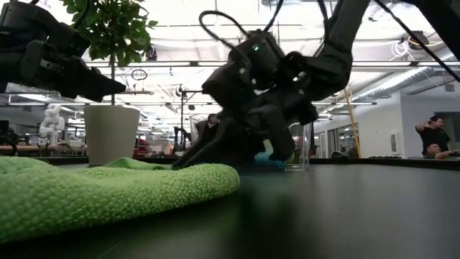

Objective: Fold microfiber towels
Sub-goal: Fold the green towel

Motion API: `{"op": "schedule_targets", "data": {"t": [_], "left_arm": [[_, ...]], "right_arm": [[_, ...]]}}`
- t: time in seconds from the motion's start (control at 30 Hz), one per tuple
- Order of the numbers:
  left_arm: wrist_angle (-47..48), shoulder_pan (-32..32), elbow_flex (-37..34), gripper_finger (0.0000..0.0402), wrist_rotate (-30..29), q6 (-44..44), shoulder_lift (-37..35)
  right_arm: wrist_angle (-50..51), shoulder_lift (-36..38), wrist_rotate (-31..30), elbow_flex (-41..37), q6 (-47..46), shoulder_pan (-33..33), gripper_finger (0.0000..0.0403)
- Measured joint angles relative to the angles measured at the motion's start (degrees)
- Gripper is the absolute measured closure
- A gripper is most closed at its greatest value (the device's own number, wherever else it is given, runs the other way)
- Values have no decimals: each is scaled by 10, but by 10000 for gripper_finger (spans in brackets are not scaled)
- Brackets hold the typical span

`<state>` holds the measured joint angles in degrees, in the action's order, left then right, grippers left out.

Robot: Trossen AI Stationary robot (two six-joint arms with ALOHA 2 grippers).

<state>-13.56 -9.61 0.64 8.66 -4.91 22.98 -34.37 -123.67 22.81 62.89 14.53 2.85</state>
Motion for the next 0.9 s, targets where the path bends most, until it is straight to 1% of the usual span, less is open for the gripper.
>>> {"op": "schedule_targets", "data": {"t": [0.13,0.17,0.3,0.37,0.53,0.67,0.77,0.9], "left_arm": [[0,0,0,325,4,6,0],[0,0,0,325,3,9,0],[2,0,0,325,8,11,0],[2,0,0,325,8,12,0],[5,0,0,325,13,14,0],[6,0,0,325,15,14,0],[8,0,0,325,16,21,0],[19,0,0,325,16,32,0]], "right_arm": [[-10,-26,-2,19,-19,-3,263],[-11,-28,-11,21,-22,-4,263],[-6,-23,-84,22,-20,-5,263],[-5,-19,-106,22,-10,-6,263],[0,-16,-117,21,-2,-7,263],[26,-16,-126,21,-12,-19,270],[49,-13,-140,22,-26,-30,303],[81,-3,-144,21,-21,-34,380]]}}
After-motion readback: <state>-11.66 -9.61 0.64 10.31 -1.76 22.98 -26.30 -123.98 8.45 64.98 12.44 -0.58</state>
